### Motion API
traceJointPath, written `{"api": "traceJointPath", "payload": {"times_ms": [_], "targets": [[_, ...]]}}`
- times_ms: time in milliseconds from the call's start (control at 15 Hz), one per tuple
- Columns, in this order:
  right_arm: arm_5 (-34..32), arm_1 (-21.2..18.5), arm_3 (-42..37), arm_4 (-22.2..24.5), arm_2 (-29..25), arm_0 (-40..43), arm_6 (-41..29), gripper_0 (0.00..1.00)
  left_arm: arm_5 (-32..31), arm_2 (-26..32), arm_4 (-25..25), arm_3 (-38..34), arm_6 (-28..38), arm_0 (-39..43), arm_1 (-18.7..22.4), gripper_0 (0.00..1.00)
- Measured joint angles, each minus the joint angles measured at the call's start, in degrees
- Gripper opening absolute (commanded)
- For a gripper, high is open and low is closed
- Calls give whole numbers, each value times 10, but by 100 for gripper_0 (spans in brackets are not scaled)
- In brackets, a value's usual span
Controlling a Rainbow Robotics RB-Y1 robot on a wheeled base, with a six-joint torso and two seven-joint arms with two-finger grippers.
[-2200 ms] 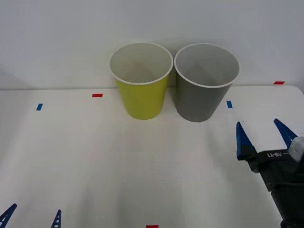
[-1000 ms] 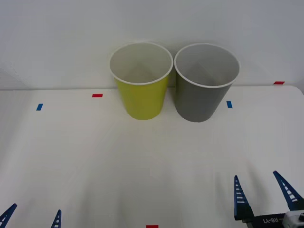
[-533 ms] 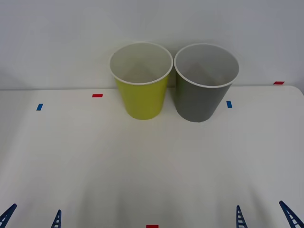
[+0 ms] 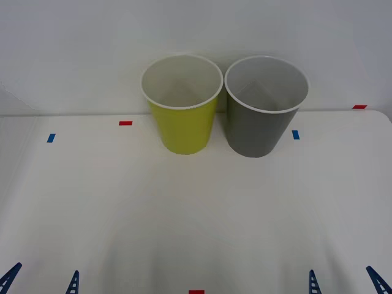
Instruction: Put cans in the gray bin and PET bottles in the light green bin.
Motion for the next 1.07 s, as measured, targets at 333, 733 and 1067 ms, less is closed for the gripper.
{"api": "traceJointPath", "payload": {"times_ms": [333, 733, 1067], "targets": [[0, 0, 0, -1, 0, 0, 0, 92, 0, 0, 0, 0, 0, 0, 0, 100], [0, 0, 0, -1, 0, 0, 0, 92, 0, 0, 0, 0, 0, 0, 0, 100], [0, 0, 0, -1, 0, 0, 0, 92, 0, 0, 0, 0, 0, 0, 0, 100]]}}
